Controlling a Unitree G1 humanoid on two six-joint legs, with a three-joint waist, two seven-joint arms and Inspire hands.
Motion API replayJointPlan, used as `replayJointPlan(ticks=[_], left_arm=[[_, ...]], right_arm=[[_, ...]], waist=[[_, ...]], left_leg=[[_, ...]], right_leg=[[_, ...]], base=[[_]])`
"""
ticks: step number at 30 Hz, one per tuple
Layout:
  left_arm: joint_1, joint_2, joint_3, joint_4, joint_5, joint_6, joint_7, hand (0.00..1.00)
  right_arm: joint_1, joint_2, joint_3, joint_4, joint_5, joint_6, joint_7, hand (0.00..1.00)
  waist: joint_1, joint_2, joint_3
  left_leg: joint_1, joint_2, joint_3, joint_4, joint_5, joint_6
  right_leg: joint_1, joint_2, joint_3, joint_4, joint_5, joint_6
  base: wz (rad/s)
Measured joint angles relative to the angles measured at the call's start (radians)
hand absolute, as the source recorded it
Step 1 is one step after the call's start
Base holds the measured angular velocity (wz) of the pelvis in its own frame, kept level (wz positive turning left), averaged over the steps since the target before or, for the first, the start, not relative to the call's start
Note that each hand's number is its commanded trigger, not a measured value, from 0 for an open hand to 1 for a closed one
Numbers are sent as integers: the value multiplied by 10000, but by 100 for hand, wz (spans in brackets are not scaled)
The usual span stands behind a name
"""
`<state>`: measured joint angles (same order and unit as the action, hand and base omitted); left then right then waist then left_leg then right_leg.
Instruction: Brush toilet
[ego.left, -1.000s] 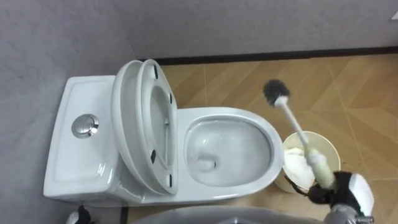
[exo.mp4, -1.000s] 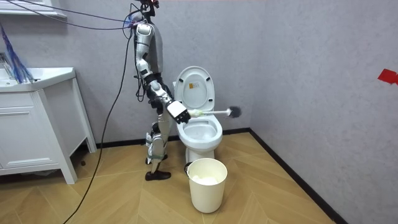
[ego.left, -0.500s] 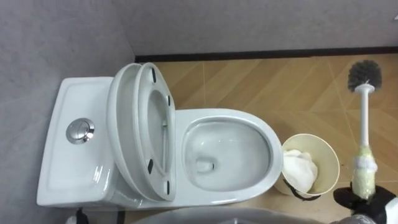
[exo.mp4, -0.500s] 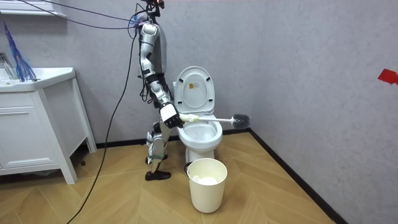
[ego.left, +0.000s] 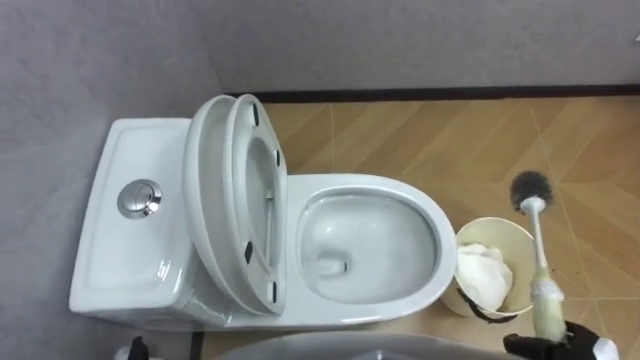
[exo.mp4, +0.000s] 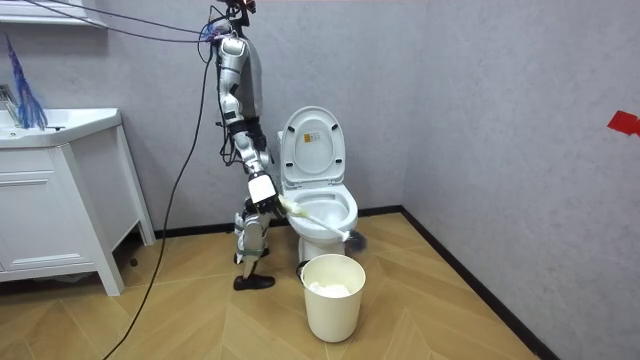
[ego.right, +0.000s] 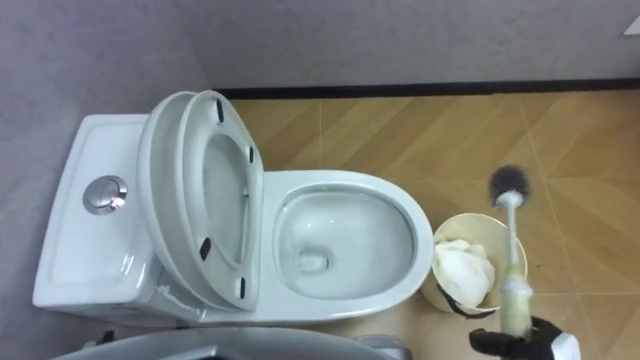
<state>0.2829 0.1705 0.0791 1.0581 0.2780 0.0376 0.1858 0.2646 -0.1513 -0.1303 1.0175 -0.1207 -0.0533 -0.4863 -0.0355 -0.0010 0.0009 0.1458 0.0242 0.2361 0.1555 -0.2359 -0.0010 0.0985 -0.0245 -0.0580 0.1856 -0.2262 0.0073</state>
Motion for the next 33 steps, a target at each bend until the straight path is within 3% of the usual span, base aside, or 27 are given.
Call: replayJointPlan(ticks=[10, 17, 22, 33], left_arm=[[-110, -11, -4, -4, 418, 289, -17, 0], [-258, -37, -43, 5, 388, 499, -16, 0], [-213, -128, -39, 4, 412, 788, -19, 0], [-127, -266, -33, 1, 415, 1335, -233, 0]], right_arm=[[-85, 24, 336, 785, -2477, 460, 660, 0], [-158, 26, 1081, 1037, -2322, 926, 1428, 0], [-295, 46, 1088, 1265, -1990, 1298, 2516, 0], [-190, 198, 1085, 1479, -1115, 1978, 4402, 0]], waist=[[147, -132, -8], [152, -192, 2], [97, -230, -40], [74, -202, -26]], left_leg=[[26, -1, 1, 53, 1, 2], [-14, 8, -1, 86, 0, 3], [26, 8, -21, 90, 0, 4], [148, 12, -172, 94, -10, 17]], right_leg=[[70, -8, -26, -16, 34, 1], [49, -3, -4, -5, 34, 1], [95, -12, -19, 16, 34, 0], [279, -22, -176, 21, 31, -3]], base=[[0], [0], [0], [3]])
